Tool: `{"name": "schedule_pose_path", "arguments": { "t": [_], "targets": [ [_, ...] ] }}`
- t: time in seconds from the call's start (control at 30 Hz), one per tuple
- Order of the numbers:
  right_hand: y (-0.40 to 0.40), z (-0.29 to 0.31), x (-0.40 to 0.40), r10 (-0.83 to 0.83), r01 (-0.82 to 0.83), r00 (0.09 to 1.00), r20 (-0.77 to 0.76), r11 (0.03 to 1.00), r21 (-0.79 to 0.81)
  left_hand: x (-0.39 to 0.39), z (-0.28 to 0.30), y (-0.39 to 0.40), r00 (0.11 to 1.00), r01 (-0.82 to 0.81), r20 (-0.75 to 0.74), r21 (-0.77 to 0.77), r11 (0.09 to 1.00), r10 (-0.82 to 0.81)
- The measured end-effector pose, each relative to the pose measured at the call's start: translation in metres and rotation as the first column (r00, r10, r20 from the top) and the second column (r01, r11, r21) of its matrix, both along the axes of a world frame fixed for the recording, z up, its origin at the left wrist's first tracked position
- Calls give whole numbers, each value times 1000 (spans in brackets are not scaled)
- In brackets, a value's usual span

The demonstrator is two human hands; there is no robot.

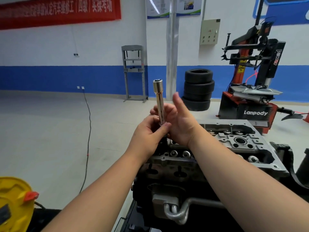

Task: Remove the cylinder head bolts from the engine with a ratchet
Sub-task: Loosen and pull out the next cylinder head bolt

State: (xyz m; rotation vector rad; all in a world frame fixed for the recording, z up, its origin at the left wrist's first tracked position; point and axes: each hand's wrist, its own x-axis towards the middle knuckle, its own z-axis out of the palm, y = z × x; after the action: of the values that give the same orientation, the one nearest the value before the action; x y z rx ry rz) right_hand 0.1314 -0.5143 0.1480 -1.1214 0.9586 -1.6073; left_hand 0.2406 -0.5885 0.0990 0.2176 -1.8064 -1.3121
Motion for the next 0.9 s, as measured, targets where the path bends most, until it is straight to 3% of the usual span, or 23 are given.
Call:
{"name": "schedule_pose_path", "arguments": {
  "t": [0.07,0.13,0.2,0.3,0.43,0.5,0.57,0.63,0.73,0.8,0.9],
  "targets": [
    [-1,17,10,-122,122,992,39,992,-6,-1,1,0,999,-34,23,-46,998,35],
    [-1,40,19,-366,369,916,-165,929,-10,-1,2,1,997,-43,69,-39,998,46],
    [0,60,31,-506,511,799,-325,856,-76,0,3,2,993,-58,102,-30,998,61],
    [-1,69,46,-481,482,802,-355,871,-92,2,4,4,994,-25,102,-40,999,29],
    [2,72,38,-288,292,951,-112,956,12,5,1,4,988,104,110,46,994,-108],
    [5,75,32,-194,200,974,-119,979,44,6,-1,3,987,115,105,74,991,-122],
    [7,75,32,-206,215,968,-143,975,54,6,-1,2,990,83,108,31,996,-86],
    [6,74,41,-316,330,929,-191,943,45,6,-2,1,993,50,104,-11,999,-49],
    [5,75,57,-547,579,739,-393,814,-43,4,-3,-1,996,-20,86,-27,999,23],
    [0,73,66,-611,634,692,-384,769,-80,2,-3,-2,995,-56,76,-27,998,58],
    [-5,68,69,-661,663,676,-326,739,-122,3,-3,-2,996,31,81,-19,999,-29]
  ]
}}
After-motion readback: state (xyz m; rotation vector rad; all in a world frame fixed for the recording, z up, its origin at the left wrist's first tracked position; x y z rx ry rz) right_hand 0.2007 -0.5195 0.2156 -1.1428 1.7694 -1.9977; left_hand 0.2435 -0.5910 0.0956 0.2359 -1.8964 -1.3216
